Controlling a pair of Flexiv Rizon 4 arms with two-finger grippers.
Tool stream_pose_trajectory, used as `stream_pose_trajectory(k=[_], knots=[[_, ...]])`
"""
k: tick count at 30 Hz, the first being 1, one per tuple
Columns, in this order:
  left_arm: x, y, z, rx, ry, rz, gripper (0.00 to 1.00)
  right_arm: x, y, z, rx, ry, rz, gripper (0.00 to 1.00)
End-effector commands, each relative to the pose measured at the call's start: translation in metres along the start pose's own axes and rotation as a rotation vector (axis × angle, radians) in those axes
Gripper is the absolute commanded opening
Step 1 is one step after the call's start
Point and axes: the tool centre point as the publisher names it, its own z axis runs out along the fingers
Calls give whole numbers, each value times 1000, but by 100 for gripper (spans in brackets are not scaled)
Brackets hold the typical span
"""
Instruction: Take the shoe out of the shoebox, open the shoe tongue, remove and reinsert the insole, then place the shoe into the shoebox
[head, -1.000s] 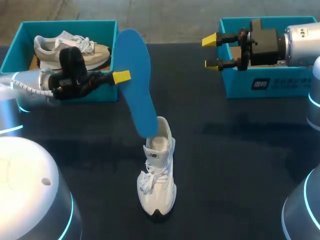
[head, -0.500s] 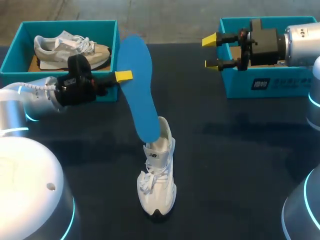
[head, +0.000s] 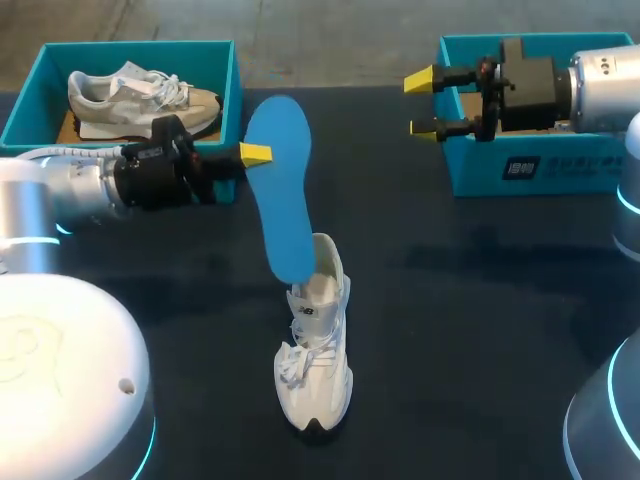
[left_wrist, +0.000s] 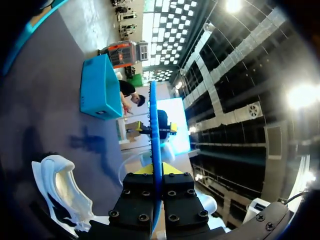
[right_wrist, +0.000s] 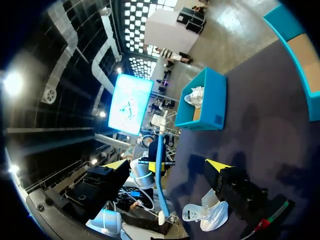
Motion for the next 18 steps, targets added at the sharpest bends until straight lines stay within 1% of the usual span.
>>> stream_pose_trajectory(k=[1,4,11,18], knots=[[-5,-3,4,1,-11,-9,0,0,-1,0,-1,-2,0,100],[-10,-6,6,6,-24,-23,0,0,-1,0,-1,-2,0,100],[-33,-11,15,49,-49,-96,0,0,-1,0,-1,-2,0,100],[-46,-9,26,39,-73,-121,0,0,-1,0,-1,-2,0,100]])
